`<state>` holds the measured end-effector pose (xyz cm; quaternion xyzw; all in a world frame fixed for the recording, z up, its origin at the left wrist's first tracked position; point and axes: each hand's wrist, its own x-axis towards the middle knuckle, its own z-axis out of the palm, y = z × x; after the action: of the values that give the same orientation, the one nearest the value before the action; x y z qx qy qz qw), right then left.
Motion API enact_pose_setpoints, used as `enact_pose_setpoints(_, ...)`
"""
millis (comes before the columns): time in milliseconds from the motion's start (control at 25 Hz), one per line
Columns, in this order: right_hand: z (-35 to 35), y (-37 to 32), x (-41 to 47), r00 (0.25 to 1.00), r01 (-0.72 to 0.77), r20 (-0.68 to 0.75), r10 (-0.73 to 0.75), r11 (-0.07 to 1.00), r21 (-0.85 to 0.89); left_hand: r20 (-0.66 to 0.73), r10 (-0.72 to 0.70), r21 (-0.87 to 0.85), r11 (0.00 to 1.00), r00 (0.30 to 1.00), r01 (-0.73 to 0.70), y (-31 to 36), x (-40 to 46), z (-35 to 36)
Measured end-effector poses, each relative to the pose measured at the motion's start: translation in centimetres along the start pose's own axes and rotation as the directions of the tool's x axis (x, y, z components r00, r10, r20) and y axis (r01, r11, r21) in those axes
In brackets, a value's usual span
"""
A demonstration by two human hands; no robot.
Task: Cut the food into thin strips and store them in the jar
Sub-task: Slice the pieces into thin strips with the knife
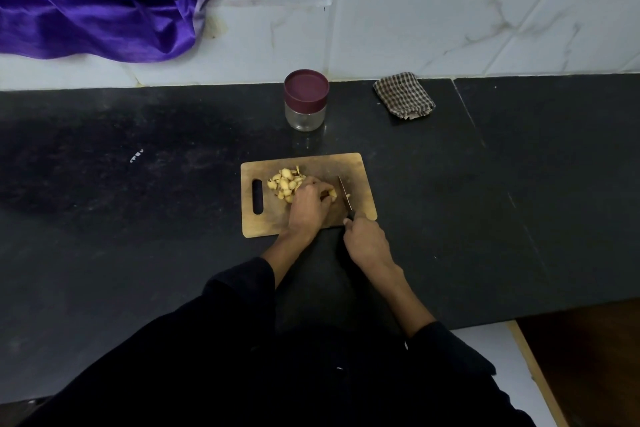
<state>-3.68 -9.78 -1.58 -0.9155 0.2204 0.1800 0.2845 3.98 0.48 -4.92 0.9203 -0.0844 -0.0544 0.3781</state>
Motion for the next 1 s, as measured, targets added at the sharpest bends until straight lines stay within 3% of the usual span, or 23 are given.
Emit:
enact_pose_setpoints(200,0.24,-0.27,0.18,0.998,0.053,0.015,-0.053,0.999,0.009,-0.004,0.011,0.0,1.0,1.0,-0.011,0.07,-0.13,-0.07)
enact_pose_setpoints(1000,0.4,-0.57,0.33,0.999,0.014,0.051,-0.009,0.994,-0.105,-0.038,0.001,-0.037,0.999,0.999,-0.002,0.05,-0.15,0.29)
